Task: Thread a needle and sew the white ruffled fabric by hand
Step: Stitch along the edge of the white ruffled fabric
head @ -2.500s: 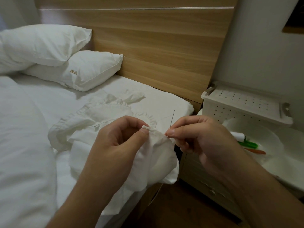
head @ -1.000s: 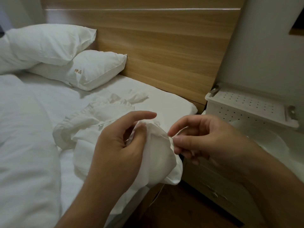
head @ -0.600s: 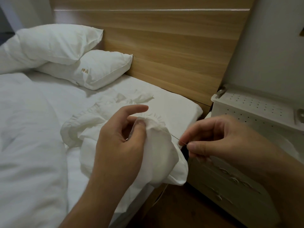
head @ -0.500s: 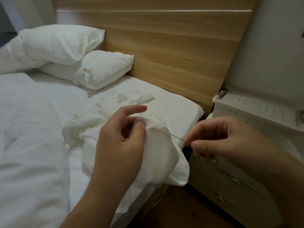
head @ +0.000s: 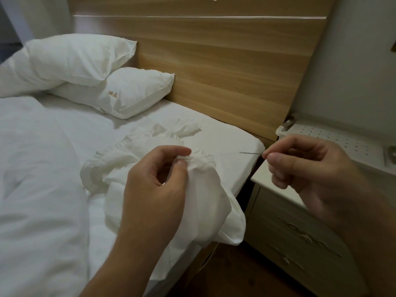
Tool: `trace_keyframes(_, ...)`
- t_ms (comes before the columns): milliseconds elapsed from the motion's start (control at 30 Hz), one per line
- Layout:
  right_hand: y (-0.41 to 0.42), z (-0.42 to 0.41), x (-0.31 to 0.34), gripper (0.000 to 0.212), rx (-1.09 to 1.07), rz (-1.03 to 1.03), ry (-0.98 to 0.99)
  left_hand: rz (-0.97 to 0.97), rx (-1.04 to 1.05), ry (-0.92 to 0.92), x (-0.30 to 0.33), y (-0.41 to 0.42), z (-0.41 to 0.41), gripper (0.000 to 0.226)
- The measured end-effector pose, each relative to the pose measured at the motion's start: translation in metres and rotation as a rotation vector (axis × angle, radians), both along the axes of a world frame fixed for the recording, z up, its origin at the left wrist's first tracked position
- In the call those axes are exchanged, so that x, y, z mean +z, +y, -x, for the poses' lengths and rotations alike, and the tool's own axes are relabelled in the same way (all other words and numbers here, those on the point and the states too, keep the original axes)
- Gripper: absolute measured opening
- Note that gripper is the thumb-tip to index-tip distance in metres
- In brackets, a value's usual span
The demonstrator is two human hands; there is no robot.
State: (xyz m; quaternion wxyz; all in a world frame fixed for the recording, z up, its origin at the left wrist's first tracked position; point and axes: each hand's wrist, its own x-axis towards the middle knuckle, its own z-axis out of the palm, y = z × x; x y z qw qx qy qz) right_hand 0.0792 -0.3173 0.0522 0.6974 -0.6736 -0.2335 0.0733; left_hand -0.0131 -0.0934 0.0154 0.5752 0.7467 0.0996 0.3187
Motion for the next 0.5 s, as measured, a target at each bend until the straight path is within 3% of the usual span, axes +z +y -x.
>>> trace_keyframes(167,0.004,-0.002,0.0,0.003,-0.003,-0.196,0.091,-0.044,-0.012,0.017,-0.001,-0.002,0.0,0.025)
trace_keyframes(333,0.021,0.007,0.003,0.017,0.107,-0.428,0.294,-0.083,-0.035,0.028,-0.001,-0.005,0.0,0.025)
trace_keyframes(500,0.033,0.018,0.01,0.016,0.076,-0.482,0.376,-0.084,-0.051,0.017,0.0,-0.006,-0.001,0.025)
